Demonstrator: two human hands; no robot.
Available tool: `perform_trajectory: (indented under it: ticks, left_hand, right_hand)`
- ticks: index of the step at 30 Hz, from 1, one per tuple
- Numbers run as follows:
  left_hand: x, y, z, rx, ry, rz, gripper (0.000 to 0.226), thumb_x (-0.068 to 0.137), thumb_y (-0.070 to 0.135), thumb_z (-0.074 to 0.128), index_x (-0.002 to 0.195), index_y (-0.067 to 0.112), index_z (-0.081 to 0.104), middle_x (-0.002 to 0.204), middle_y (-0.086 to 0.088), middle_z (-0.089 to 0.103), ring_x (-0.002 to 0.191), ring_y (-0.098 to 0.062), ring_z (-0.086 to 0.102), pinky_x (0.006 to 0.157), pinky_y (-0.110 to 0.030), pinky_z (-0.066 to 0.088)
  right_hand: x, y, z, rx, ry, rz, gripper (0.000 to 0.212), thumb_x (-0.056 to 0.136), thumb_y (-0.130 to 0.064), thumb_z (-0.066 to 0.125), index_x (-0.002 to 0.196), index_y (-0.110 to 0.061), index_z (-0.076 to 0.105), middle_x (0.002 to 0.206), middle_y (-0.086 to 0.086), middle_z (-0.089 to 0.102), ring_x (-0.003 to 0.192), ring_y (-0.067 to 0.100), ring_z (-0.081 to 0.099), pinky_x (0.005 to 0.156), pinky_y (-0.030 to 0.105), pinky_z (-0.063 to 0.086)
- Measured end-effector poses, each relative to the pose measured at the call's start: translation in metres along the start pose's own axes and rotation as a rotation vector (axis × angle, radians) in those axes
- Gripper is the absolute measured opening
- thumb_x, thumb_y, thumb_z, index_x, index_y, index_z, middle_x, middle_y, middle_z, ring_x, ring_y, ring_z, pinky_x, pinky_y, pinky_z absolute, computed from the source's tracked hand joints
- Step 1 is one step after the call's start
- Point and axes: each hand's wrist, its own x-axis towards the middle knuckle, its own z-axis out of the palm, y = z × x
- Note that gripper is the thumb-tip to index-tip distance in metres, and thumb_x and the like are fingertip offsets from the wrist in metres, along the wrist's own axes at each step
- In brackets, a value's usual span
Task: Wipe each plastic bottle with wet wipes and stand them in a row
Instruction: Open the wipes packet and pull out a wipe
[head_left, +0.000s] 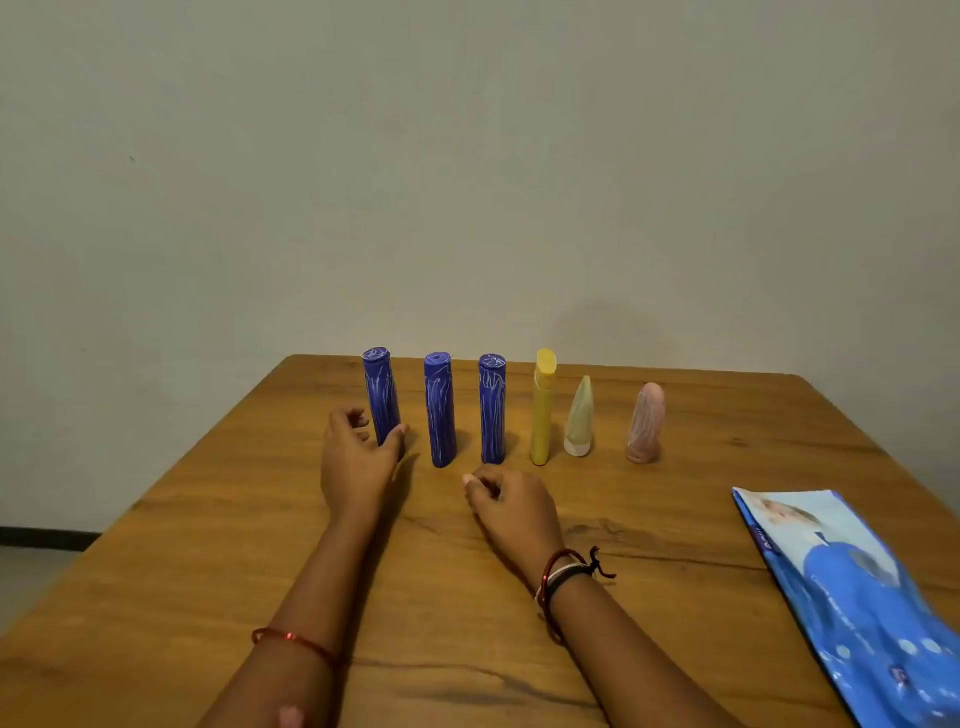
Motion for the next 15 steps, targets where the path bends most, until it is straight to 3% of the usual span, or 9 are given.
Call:
perform_trajectory:
  ticks: [2, 7, 15]
  left_hand:
    - [0.0006, 0.0058, -0.0001, 0.010, 0.062, -0.022, 0.059, 0.075, 0.043, 0.076, 0.119, 0.017, 0.048, 0.115, -0.001, 0.057, 0.092, -0.014, 0.056, 0.068, -0.029, 0.047]
    - [-0.0003, 0.0064, 0.0045, 0.054, 0.101, -0.004, 0.051, 0.078, 0.043, 0.074, 0.115, 0.018, 0.049, 0.108, 0.003, 0.057, 0.084, -0.012, 0.055, 0.064, -0.030, 0.047]
    - [-0.0076, 0.0029, 0.0034, 0.052, 0.086, 0.046, 0.037, 0.086, 0.035, 0.067, 0.116, 0.019, 0.051, 0.110, 0.002, 0.060, 0.084, -0.011, 0.055, 0.066, -0.030, 0.046]
  right_hand:
    - [0.0020, -0.0006, -0.0009, 0.006, -0.013, 0.003, 0.030, 0.092, -0.043, 0.050, 0.083, -0.021, 0.068, 0.070, -0.006, 0.064, 0.066, 0.007, 0.057, 0.061, 0.027, 0.046]
    - [0.0053, 0.0036, 0.0025, 0.021, -0.024, -0.007, 0.027, 0.091, -0.044, 0.051, 0.082, -0.024, 0.068, 0.070, -0.008, 0.063, 0.067, 0.004, 0.056, 0.057, 0.021, 0.041]
    - [0.0033, 0.0012, -0.0015, 0.072, -0.042, 0.027, 0.027, 0.093, -0.040, 0.051, 0.085, -0.021, 0.069, 0.073, -0.004, 0.066, 0.070, 0.009, 0.060, 0.069, 0.032, 0.051]
